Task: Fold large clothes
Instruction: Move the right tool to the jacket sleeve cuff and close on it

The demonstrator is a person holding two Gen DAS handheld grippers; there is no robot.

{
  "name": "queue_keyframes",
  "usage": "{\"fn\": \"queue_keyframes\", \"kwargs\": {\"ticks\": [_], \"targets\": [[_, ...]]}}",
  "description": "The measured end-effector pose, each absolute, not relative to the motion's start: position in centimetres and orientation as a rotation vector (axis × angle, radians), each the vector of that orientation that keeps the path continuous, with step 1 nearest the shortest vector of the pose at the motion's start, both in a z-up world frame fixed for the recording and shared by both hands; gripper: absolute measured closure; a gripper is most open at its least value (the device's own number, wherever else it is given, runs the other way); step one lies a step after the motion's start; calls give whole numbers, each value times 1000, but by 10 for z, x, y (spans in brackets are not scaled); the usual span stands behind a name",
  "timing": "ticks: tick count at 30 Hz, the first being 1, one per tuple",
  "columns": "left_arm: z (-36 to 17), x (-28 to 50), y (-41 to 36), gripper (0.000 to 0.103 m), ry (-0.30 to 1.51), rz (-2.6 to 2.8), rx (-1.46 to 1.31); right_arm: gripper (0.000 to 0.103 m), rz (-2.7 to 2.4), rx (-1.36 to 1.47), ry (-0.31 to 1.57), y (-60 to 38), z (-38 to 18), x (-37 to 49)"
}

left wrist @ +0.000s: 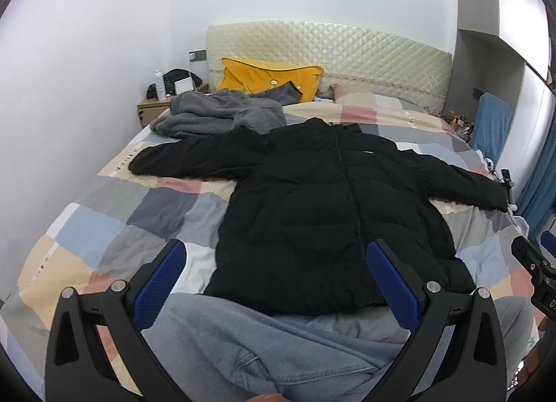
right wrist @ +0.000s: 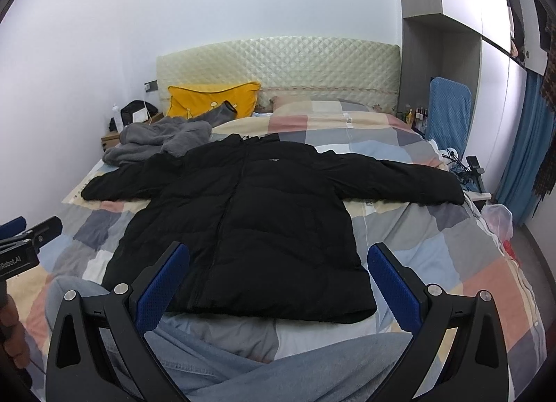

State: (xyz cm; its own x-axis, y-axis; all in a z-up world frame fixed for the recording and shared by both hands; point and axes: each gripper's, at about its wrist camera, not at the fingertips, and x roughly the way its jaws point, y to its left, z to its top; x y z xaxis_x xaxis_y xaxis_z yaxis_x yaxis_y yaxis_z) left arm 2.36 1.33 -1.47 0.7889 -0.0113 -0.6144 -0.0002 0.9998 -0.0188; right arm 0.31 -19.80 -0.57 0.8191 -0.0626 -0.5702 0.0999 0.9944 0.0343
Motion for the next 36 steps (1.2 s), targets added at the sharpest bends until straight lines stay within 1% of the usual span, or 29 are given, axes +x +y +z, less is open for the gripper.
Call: {"fn": "queue_keyframes", "kwargs": {"ticks": [9, 14, 20, 25, 32, 36], "targets": [[-25, 64, -18, 0, 678, -112, -5, 0, -111, 114, 604, -233, -9, 19], [-26, 89, -41, 0, 675, -152, -13, 0, -153, 122, 596, -269, -2, 25], [-20, 115, -66, 0, 674, -219, -37, 0, -163, 155, 542, -316, 12, 33], [-11, 138, -92, 0, 660, -250, -19, 0, -160, 116, 527, -370, 17, 56], [-5, 163, -120, 0, 631, -268, -18, 0, -214, 115, 659, -450, -11, 100], [-12, 175, -134, 0, 650, -274, -5, 0, -259, 157, 700, -503, -42, 120]]}}
